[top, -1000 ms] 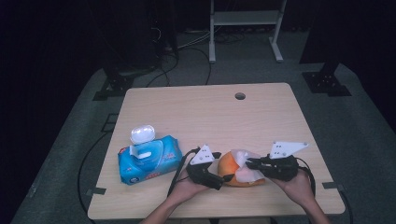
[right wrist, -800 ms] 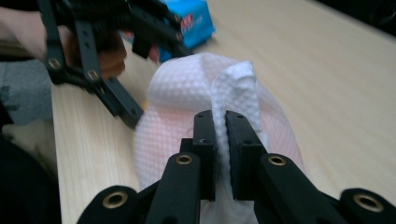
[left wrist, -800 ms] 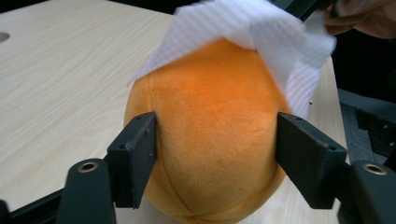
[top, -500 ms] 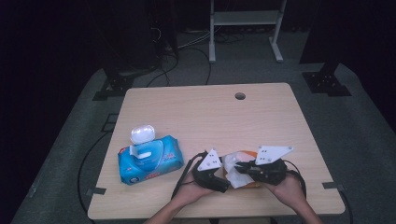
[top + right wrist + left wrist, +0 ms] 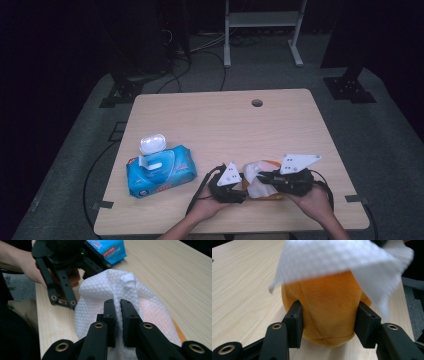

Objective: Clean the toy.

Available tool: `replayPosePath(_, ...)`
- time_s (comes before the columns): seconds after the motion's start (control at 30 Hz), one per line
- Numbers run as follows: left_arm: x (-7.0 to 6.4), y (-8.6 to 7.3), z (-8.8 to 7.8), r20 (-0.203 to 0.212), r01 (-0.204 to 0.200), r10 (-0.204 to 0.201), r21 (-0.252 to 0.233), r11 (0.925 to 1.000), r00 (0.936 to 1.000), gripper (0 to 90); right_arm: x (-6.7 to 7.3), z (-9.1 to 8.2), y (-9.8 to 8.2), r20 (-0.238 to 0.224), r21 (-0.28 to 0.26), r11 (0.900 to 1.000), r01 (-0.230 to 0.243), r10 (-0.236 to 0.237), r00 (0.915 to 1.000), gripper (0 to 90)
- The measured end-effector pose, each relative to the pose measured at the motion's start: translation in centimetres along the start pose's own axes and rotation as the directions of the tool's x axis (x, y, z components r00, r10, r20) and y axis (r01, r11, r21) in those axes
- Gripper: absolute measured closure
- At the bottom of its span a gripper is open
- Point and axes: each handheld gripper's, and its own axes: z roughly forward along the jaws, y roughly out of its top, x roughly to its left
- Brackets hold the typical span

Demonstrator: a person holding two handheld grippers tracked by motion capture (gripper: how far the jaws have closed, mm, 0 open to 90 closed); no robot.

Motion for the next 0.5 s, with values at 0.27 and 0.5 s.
replayPosePath(0.27,-0.1,0.2,0.0,0.004,-0.003,0.003,-0.001,1.0,1.0,47.4,-1.5,-2.8,-1.4,0.11,-0.023,0.999,-0.045,0.048,0.9928,82.4)
replayPosePath(0.5,0.3,-0.1,-0.9,0.008,0.015,-0.015,-0.003,0.9999,0.9999,47.4,-0.2,-0.7,-0.2,0.002,-0.021,1.0,-0.012,0.012,0.9999,82.5)
